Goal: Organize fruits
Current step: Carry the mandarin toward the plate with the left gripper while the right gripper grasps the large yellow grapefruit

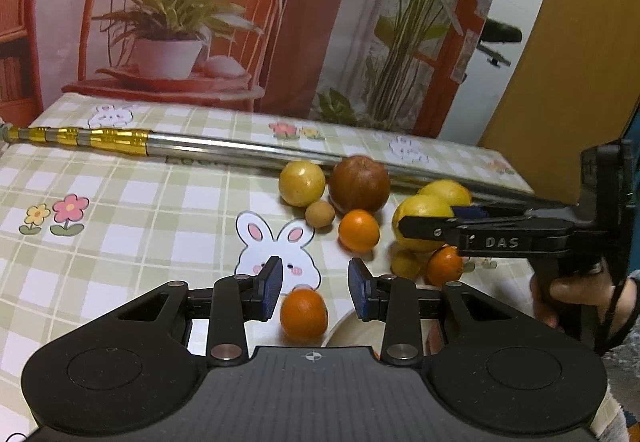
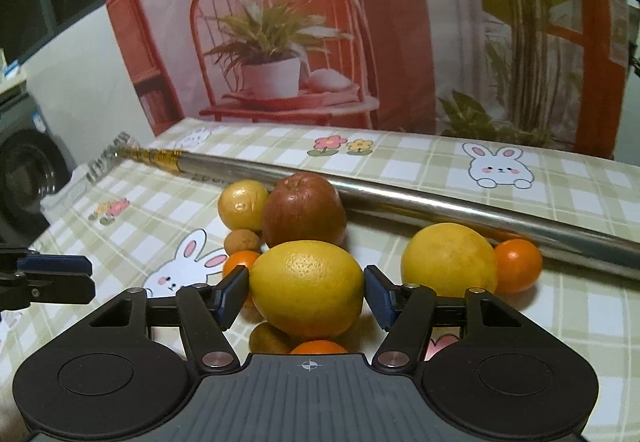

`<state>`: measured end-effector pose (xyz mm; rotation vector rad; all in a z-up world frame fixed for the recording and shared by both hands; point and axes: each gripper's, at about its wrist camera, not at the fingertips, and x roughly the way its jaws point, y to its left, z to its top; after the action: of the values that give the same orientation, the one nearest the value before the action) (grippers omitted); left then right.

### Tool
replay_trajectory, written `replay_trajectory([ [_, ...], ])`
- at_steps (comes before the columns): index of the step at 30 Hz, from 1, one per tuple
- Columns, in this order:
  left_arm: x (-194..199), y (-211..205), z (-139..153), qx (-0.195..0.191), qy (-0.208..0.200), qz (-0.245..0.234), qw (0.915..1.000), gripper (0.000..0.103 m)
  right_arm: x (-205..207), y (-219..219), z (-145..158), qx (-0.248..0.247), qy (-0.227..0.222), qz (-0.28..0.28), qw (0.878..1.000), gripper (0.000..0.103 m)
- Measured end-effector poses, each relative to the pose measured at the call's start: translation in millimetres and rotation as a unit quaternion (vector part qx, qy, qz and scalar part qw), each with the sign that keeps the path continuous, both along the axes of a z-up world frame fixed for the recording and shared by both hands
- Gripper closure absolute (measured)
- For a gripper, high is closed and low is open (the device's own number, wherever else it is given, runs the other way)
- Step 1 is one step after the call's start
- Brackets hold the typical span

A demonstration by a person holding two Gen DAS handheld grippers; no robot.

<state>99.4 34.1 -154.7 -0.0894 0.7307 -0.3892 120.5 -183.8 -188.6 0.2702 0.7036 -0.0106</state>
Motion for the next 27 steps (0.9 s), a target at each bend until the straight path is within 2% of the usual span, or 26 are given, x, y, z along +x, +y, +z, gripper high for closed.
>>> replay_trajectory([
  [5, 2, 9, -15, -0.019, 0.025, 0.013, 0.9994, 0.065, -7, 2, 4, -0.006, 0.0, -0.003, 1.0, 0.045],
  [12, 12, 17, -24, -0.003, 0.031, 0.036, 0.9988, 0.065, -15, 5, 8, 0.006, -0.01, -0.007, 1.0, 0.045],
  [22, 18, 9, -34, -0.005, 0.046, 0.01, 0.9989, 0.064, -19, 4, 8, 0.012, -0.014, -0.015, 1.0, 0.045],
  [27, 15, 4, -33, 0.003, 0.033, 0.002, 0.9994, 0.068, -23, 4, 10, 0.017, -0.019, -0.023, 0.999, 0.045],
])
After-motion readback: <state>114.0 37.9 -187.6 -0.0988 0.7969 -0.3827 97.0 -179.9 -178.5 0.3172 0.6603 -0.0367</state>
